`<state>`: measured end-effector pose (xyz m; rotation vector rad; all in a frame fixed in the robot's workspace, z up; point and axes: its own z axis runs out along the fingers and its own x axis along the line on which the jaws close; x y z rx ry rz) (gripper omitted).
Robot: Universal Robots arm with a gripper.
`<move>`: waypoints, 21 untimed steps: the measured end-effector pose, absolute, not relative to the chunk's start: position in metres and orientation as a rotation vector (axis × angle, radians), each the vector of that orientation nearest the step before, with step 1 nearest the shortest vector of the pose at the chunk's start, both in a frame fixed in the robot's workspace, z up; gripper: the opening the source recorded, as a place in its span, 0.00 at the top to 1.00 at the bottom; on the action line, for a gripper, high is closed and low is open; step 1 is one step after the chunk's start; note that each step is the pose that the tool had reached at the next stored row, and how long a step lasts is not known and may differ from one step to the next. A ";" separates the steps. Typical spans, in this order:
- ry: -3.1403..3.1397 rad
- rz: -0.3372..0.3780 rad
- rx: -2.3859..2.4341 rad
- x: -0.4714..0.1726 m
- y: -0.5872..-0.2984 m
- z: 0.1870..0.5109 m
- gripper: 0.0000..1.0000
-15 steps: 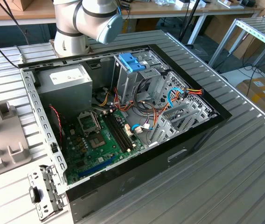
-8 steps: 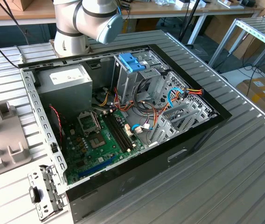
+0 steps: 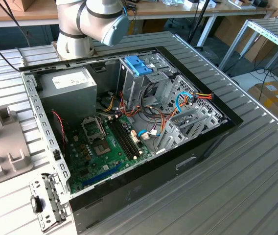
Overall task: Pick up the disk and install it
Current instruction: 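Pick up the disk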
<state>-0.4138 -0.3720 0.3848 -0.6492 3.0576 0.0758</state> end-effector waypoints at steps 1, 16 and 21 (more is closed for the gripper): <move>3.057 0.076 -0.654 -0.414 -0.372 0.385 0.89; 3.041 0.076 -0.727 -0.414 -0.372 0.385 0.89; 3.036 0.077 -0.752 -0.414 -0.372 0.385 0.89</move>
